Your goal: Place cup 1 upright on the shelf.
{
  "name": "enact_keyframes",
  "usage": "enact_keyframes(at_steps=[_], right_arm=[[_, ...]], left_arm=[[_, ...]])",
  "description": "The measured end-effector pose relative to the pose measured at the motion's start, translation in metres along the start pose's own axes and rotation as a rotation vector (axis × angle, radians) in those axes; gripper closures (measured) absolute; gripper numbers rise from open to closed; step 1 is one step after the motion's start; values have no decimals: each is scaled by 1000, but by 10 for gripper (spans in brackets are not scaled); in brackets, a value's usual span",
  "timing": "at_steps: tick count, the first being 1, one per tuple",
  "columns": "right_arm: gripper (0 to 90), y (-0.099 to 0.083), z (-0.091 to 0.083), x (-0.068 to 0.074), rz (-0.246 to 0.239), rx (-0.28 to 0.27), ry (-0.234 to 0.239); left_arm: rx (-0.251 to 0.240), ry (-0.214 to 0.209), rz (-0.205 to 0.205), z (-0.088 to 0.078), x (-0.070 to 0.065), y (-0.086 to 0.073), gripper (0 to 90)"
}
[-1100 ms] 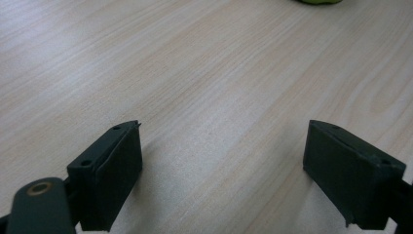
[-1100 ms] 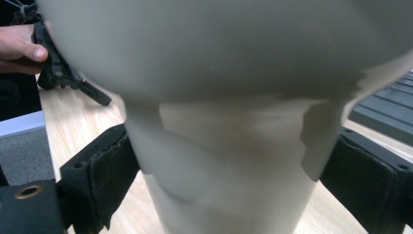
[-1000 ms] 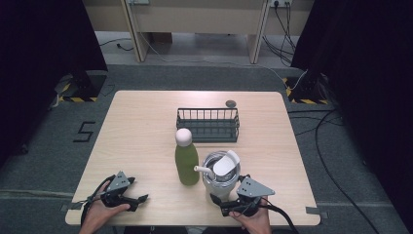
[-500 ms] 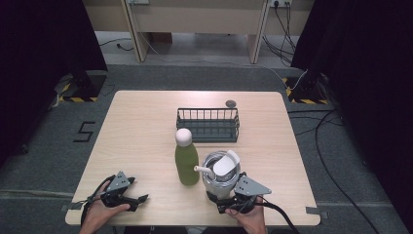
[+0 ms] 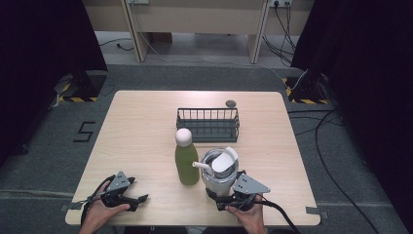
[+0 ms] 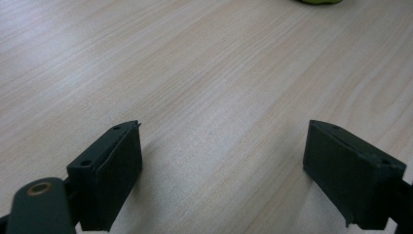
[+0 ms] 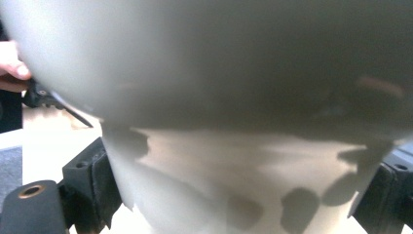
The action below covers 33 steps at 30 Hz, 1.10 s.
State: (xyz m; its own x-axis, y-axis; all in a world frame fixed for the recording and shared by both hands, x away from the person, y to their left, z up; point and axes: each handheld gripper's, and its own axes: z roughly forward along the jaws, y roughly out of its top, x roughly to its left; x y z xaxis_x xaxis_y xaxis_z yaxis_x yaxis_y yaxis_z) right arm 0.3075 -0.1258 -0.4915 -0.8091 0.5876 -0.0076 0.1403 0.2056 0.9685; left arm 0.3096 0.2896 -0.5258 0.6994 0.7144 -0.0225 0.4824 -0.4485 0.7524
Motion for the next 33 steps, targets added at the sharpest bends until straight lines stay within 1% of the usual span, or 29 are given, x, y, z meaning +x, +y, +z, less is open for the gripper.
enact_keyframes(at_steps=[3,5,6,10,13,15,19,22,29,30,32,33], right_arm=[[109,3,0,-2,-1,-7,1],[109,7,-1,-5,17,-18,2],[109,9,-2,-7,12,-21,-3],[109,19,-10,-16,0,-32,-41],[109,26,-13,-25,8,-42,-59],[109,32,-15,-32,9,-38,-83],[109,43,-14,-45,11,-54,-104],[109,57,-11,-58,10,-68,-122],[109,83,-4,-81,3,-64,-156],[109,86,-2,-84,11,-63,-159],[109,92,0,-90,-3,-61,-165],[109,95,3,-93,2,-58,-169]], left_arm=[[0,0,0,0,0,0,135],[0,0,0,0,0,0,135],[0,0,0,0,0,0,135],[0,0,0,0,0,0,135],[0,1,-1,0,0,0,135],[0,1,-1,0,0,0,135],[0,1,0,0,0,0,135],[0,1,0,0,0,0,135],[0,2,0,0,0,0,135],[0,1,-1,0,0,0,135],[0,2,0,0,0,0,135],[1,1,0,0,0,0,135]])
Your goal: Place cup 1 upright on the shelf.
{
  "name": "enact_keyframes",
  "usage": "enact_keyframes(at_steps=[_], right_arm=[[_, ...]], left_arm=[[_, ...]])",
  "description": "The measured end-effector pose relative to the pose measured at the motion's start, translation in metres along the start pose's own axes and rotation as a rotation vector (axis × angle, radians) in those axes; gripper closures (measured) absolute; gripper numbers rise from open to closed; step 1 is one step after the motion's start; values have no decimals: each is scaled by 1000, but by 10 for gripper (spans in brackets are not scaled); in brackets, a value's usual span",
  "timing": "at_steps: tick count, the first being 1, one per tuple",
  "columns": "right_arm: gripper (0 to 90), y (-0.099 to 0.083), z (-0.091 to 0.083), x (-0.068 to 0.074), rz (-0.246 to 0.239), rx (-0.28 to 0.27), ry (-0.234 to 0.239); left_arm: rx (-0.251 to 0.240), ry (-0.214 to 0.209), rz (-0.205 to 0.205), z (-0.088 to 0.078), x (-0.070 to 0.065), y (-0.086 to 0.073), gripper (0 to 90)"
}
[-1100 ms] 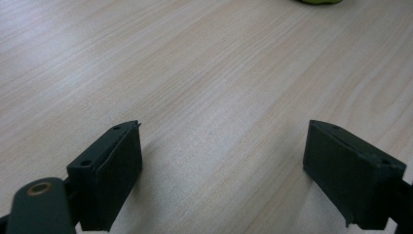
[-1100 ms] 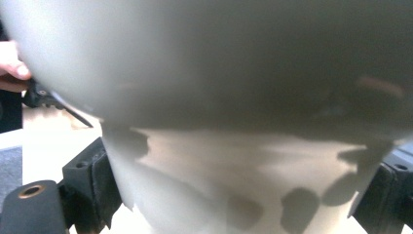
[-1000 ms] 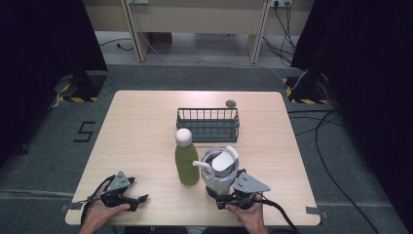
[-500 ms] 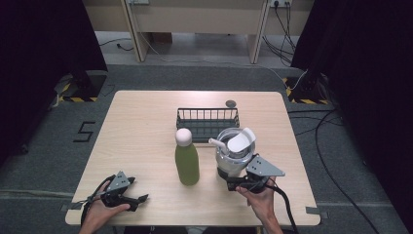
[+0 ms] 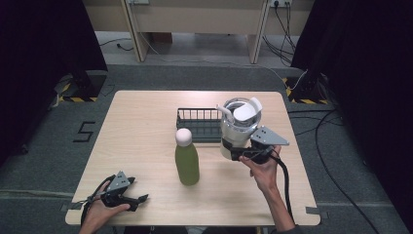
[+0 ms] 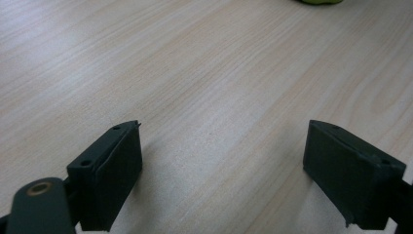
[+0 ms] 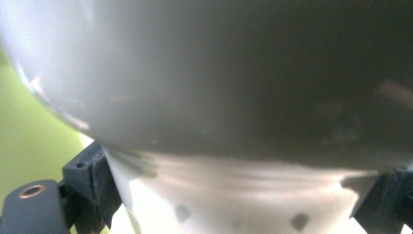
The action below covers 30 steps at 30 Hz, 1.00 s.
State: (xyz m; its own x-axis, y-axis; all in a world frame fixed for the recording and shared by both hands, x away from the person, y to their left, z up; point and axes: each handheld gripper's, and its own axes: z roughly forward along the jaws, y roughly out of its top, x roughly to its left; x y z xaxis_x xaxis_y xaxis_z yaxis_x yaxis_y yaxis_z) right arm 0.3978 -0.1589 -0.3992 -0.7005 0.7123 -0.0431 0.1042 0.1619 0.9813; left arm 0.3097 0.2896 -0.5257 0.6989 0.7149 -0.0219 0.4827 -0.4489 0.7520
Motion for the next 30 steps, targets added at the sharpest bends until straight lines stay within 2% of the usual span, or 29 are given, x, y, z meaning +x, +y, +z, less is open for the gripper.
enact_keyframes(at_steps=[8,12,19,24,30], right_arm=[[110,17,22,-18,10,13,-23],[110,28,31,-26,-4,13,-40],[110,46,51,-38,16,15,-50],[110,51,68,-47,17,28,-72],[110,48,86,-57,31,41,-96]], left_arm=[[-1,0,0,0,0,0,135],[-1,0,-1,0,0,0,135],[0,-1,-1,0,0,0,135],[-1,0,-1,0,0,0,135],[0,-1,-1,0,0,0,135]])
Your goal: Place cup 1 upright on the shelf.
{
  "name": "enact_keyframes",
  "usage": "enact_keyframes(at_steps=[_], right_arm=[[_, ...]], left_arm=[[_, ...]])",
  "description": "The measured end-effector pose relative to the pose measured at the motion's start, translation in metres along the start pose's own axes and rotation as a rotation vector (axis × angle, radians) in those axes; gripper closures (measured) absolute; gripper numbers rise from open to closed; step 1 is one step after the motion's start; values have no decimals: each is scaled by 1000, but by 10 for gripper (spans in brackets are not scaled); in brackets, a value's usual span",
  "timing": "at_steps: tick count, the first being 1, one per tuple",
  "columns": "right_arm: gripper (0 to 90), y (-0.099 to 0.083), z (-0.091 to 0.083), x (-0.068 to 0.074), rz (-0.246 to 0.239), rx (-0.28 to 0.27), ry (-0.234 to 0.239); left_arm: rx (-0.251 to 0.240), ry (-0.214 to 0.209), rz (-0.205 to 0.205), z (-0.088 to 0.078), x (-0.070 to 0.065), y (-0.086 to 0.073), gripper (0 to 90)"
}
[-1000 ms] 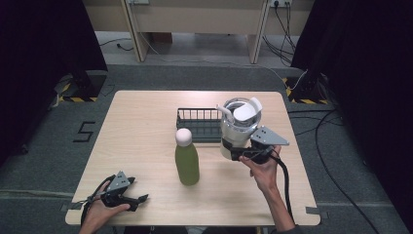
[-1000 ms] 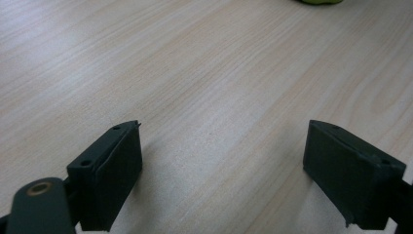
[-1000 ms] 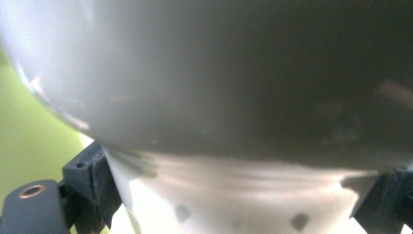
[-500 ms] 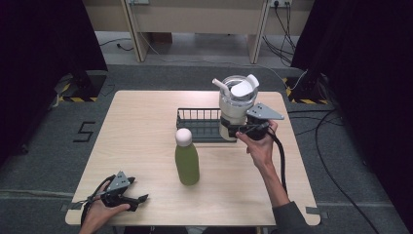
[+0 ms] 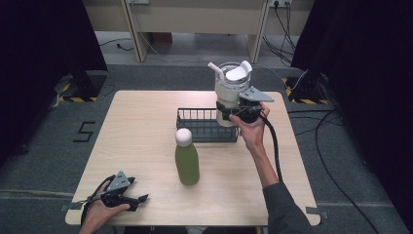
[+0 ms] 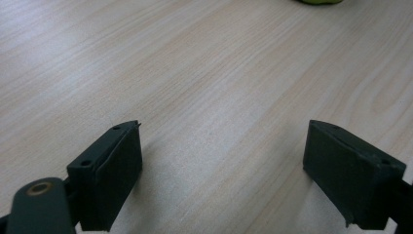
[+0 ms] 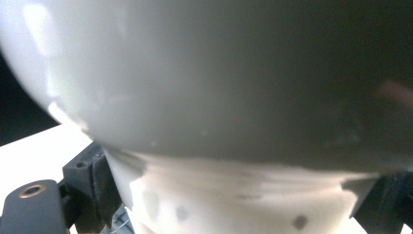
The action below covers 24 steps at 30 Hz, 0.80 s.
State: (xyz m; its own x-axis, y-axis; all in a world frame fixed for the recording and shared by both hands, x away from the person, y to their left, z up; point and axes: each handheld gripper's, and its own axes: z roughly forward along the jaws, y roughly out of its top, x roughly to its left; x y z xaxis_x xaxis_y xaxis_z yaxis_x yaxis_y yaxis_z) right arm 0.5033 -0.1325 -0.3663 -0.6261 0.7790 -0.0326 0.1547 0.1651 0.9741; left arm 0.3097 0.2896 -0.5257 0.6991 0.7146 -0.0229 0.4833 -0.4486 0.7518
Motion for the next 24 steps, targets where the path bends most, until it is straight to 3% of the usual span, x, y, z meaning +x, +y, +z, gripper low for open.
enact_keyframes(at_steps=[13,24], right_arm=[[110,-14,29,-9,28,13,-30],[110,-31,36,-11,38,24,-41]], left_arm=[[0,0,0,0,0,0,135],[0,0,0,0,0,0,135]])
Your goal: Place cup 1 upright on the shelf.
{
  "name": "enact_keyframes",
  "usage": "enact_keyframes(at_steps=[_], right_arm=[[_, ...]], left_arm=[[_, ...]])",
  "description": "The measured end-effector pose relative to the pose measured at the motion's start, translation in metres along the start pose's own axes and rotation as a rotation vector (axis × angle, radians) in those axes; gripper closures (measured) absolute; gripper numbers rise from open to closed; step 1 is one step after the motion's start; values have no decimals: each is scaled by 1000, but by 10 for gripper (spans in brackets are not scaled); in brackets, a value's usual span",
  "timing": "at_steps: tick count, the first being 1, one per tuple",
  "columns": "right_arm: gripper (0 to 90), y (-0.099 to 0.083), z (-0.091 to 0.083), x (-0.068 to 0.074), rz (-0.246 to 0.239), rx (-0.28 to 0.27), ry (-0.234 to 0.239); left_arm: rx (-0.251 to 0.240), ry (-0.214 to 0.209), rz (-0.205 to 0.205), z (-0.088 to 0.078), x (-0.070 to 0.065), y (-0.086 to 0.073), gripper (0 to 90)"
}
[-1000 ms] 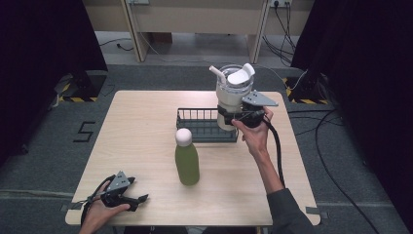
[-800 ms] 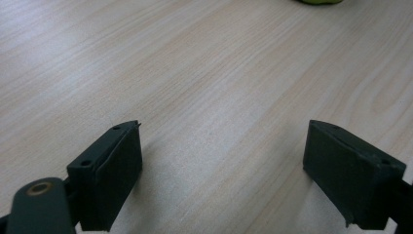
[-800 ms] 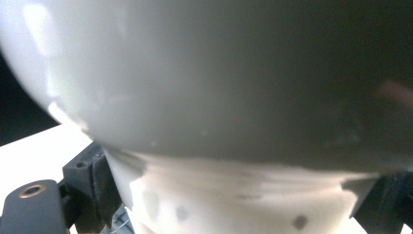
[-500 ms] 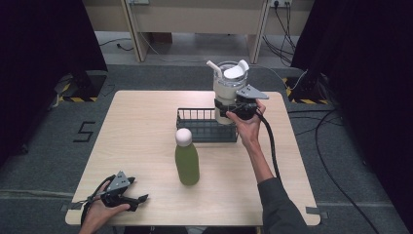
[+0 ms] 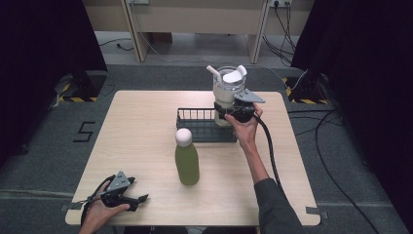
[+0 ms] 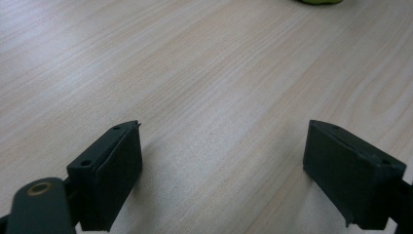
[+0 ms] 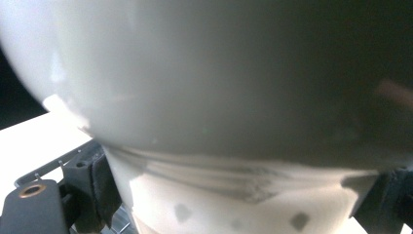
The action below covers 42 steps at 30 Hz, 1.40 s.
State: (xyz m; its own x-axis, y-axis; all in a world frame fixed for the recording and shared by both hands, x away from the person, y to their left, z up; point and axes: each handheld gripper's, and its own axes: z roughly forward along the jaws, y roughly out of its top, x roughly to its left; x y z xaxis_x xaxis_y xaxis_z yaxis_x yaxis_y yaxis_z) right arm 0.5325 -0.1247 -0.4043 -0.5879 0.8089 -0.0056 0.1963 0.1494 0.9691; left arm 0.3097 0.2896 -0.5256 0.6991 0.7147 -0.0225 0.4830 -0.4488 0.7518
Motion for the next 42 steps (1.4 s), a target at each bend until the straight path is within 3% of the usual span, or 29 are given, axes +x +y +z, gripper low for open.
enact_keyframes(at_steps=[21,27,34,36,42], right_arm=[[109,-34,9,0,23,21,-10],[106,-36,10,5,-34,17,-18],[94,-40,9,2,-9,10,1],[88,-40,9,2,18,19,-7],[97,-41,4,8,6,24,-49]], left_arm=[[0,1,1,0,0,0,135],[0,1,1,0,0,0,135],[0,1,1,0,0,0,135],[0,1,0,0,0,0,135],[0,1,1,0,0,0,135]])
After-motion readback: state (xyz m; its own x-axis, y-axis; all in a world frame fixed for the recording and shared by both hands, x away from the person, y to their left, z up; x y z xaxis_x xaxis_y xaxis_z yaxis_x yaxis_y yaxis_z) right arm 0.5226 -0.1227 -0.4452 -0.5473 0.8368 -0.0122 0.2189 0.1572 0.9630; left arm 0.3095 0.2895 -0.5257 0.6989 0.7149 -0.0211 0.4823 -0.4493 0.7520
